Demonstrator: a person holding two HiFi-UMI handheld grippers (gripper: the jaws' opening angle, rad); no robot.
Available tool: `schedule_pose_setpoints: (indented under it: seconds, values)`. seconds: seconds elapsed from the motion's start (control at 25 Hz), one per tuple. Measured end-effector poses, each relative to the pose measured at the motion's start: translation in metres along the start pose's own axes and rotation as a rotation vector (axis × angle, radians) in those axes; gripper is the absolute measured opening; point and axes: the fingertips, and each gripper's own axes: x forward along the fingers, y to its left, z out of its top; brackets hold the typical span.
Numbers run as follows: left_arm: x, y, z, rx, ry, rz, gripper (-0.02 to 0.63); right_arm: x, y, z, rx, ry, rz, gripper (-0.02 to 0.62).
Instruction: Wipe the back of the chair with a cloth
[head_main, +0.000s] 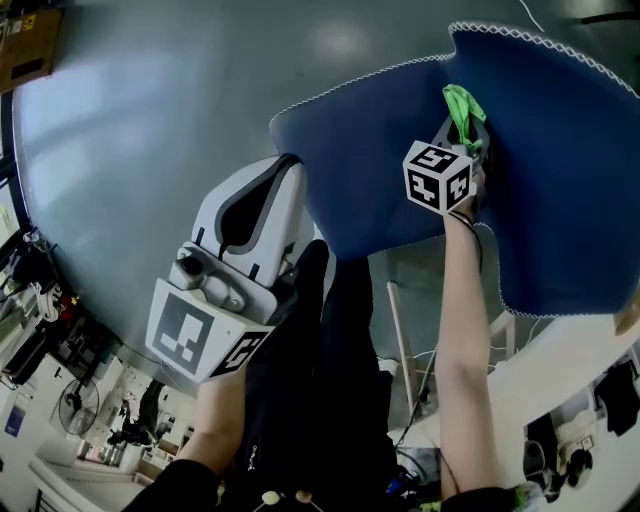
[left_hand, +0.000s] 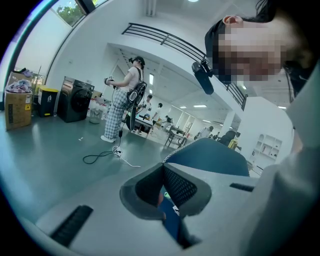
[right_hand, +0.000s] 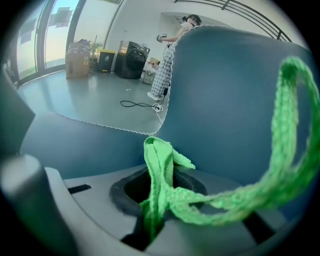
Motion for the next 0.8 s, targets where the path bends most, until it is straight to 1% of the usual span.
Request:
schedule_pose_setpoints:
  seconds: [0.12, 0.2, 0.32, 0.44, 0.52, 0.6, 0.72, 0.8]
  values:
    - [0.0, 0.014, 0.0, 0.002, 0.001, 0.004, 0.002, 0.003, 0.007, 0.009, -0.003, -0.016, -0.012, 0.044]
    - [-0.001, 0.017, -0.001, -0.001, -0.003, 0.005, 0.002, -0.006, 0.003, 0.019, 0.013, -0.045, -0.027, 0.044]
    - [-0.006, 0.009, 0.0, -0.007, -0.009, -0.004, 0.002, -0.041, -0.008, 0.035, 0.048, -0.123, -0.036, 0.044]
    - [-0.004, 0.007, 0.004, -0.009, -0.02, -0.014, 0.002, -0.072, -0.02, 0.06, 0.079, -0.205, -0.052, 0.044]
    - [-0.001, 0.006, 0.01, -0.006, -0.031, -0.026, 0.002, -0.088, -0.032, 0.078, 0.107, -0.249, -0.069, 0.044]
    - [-0.001, -0.005, 0.016, -0.001, -0.04, -0.039, 0.002, -0.111, -0.051, 0.089, 0.128, -0.302, -0.092, 0.044]
    - [-0.007, -0.026, 0.021, 0.009, -0.046, -0.056, 0.002, -0.156, -0.083, 0.102, 0.151, -0.406, -0.137, 0.044]
    - [-0.011, -0.03, 0.024, 0.016, -0.045, -0.059, 0.002, -0.183, -0.1, 0.118, 0.168, -0.482, -0.18, 0.044]
